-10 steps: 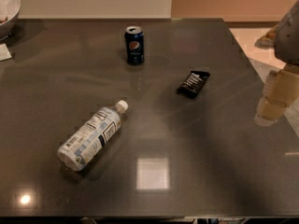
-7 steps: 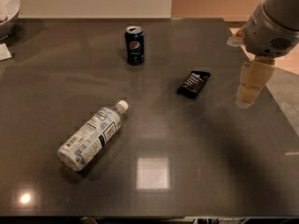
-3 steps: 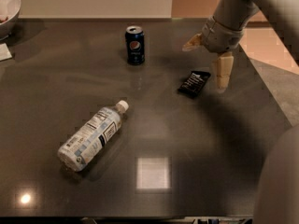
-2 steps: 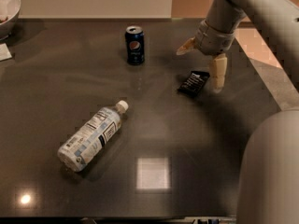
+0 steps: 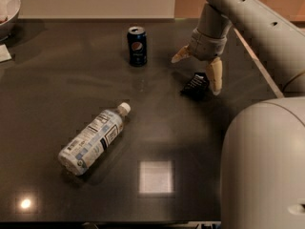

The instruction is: Pick rxbar chocolate

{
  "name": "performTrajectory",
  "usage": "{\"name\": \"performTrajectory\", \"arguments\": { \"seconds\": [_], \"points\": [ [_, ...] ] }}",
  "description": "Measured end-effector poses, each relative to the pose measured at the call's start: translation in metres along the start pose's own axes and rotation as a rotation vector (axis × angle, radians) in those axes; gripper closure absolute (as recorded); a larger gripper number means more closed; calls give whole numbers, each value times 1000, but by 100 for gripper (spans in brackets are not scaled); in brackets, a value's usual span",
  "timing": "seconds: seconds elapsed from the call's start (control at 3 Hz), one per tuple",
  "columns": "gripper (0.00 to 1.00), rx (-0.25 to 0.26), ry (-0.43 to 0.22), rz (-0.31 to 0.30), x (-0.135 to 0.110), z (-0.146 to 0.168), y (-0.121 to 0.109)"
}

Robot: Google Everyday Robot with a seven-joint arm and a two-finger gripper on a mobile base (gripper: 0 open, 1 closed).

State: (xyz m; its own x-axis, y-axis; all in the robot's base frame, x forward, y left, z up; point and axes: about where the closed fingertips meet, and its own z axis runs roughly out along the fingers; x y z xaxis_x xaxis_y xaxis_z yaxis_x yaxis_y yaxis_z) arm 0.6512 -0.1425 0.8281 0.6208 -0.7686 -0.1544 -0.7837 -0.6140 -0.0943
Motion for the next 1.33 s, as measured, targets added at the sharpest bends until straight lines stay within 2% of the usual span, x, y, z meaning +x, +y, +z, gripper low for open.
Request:
{"name": "performTrajectory", "arguments": {
  "seconds": [0.33,0.67,1.0,1.33],
  "points": [
    [16,-30,11,-45,2,9,-4],
    [40,-47,24,-74,5,11,-4],
    [51,-48,27,-76,6,10,-4],
    [51,-48,28,-74,6,9,-3]
  ]
}}
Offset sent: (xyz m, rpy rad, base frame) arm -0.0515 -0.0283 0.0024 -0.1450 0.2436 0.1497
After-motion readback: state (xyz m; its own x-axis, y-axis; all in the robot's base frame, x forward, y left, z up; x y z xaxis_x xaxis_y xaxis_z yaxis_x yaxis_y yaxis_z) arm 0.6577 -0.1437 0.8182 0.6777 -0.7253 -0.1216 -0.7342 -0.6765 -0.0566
